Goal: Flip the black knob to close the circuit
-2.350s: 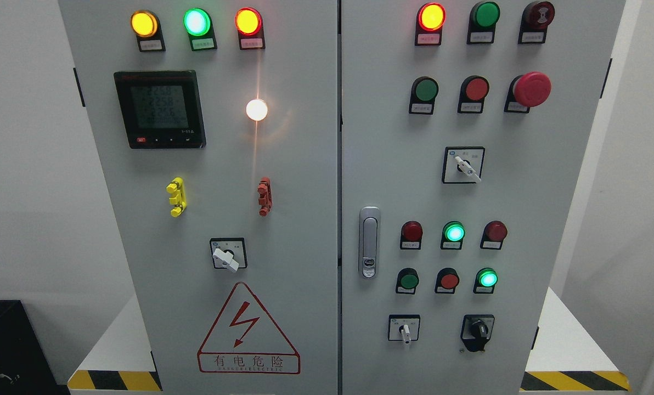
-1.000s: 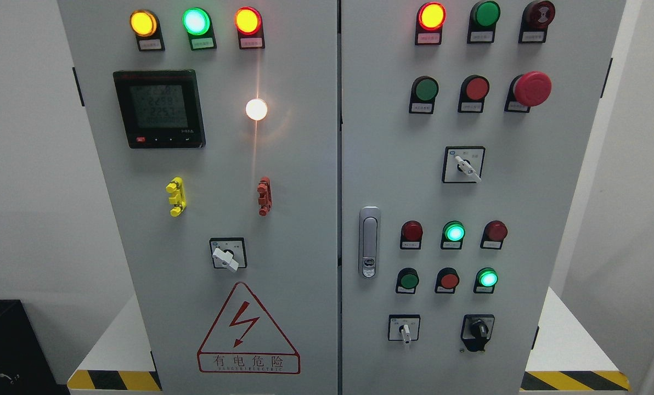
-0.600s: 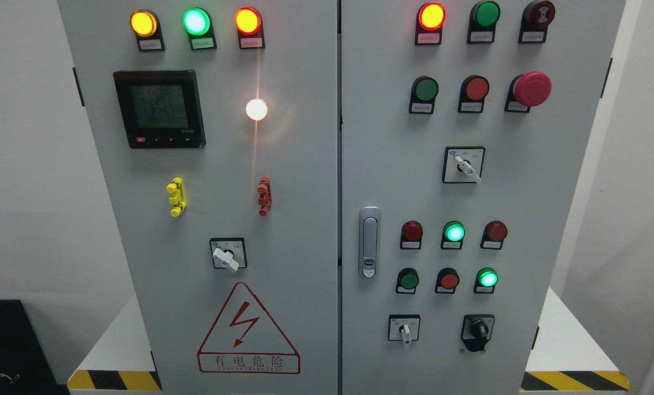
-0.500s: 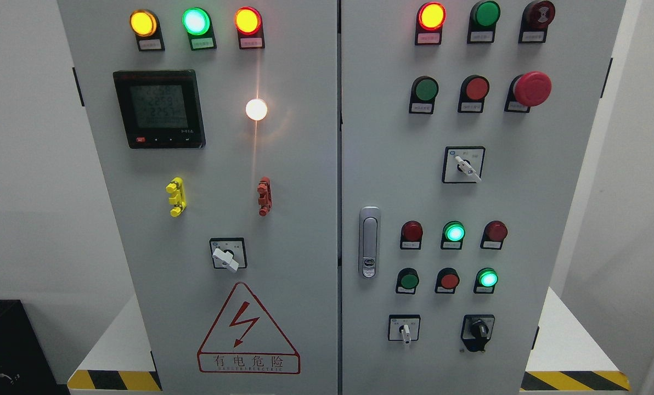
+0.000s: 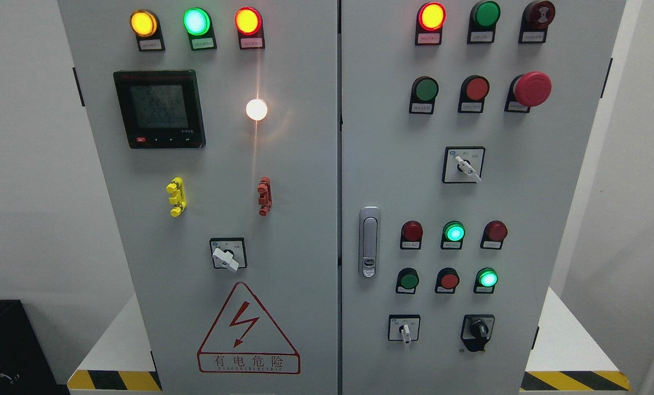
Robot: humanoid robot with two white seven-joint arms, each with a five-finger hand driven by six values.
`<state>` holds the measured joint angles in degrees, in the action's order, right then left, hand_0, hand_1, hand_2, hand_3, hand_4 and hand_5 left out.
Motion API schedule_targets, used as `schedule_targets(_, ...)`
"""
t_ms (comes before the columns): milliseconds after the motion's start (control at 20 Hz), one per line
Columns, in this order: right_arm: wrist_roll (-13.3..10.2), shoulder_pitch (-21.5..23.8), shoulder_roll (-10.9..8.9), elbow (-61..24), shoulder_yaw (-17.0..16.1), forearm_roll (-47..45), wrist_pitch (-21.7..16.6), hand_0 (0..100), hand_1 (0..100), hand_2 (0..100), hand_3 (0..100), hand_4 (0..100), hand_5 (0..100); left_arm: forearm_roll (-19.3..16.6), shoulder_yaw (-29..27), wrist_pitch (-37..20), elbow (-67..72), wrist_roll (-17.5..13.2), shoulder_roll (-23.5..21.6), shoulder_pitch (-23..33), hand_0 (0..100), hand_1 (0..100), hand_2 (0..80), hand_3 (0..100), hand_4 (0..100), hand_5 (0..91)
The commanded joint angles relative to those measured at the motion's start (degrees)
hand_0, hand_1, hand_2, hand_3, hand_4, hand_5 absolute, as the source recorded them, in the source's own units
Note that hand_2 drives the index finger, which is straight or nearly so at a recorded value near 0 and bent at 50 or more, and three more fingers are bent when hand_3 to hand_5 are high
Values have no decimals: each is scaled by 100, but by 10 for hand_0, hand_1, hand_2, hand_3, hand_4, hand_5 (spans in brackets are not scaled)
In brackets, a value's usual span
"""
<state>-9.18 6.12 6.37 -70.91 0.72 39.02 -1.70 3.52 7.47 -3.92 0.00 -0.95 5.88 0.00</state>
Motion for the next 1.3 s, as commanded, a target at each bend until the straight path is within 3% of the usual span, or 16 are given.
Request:
schedule_targets(0,302,30,66,-1758,-449,737,302,0,52,892,1000,950,1000,0,0,-4,-132,-2,1,123,120,556,0,0,0,0)
schedule_targets(200,644,-40,75,-2268,-476,1115,662,0,40,894,1000,953,1000,0,0,-4,-132,-2,1,123,120,556,0,0,0,0)
schedule_targets(400,882,-49,75,-2593,-582,1625,759,0,30,895,1000,954,1000,0,0,-4,-132,-2,1,123,120,556,0,0,0,0)
schedule_targets(650,1295,-234,75,-3103,-573,2074,1312,0,17,895,1000,955,1000,0,0,-4,-132,-2,1,123,120,556,0,0,0,0)
schedule_targets(1250,1375,-919,102,-3271,-406,2715,2016,0,12,896,1000,955,1000,0,0,-4,-132,-2,1,123,120,556,0,0,0,0)
